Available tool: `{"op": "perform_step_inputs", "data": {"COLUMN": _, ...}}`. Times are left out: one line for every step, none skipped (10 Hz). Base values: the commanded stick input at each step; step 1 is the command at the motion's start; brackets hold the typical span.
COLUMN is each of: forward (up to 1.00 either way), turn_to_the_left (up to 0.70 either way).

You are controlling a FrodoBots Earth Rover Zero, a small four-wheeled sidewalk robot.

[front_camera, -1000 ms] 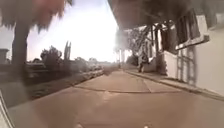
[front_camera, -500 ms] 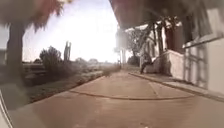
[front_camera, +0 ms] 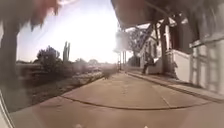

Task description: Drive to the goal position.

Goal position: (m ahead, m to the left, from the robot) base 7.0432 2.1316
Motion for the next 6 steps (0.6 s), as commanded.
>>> {"op": "perform_step_inputs", "data": {"forward": 0.7, "turn_to_the_left": 0.0}}
{"op": "perform_step_inputs", "data": {"forward": 0.7, "turn_to_the_left": 0.0}}
{"op": "perform_step_inputs", "data": {"forward": 0.7, "turn_to_the_left": 0.0}}
{"op": "perform_step_inputs", "data": {"forward": 0.7, "turn_to_the_left": 0.0}}
{"op": "perform_step_inputs", "data": {"forward": 0.7, "turn_to_the_left": -0.14}}
{"op": "perform_step_inputs", "data": {"forward": 0.7, "turn_to_the_left": -0.14}}
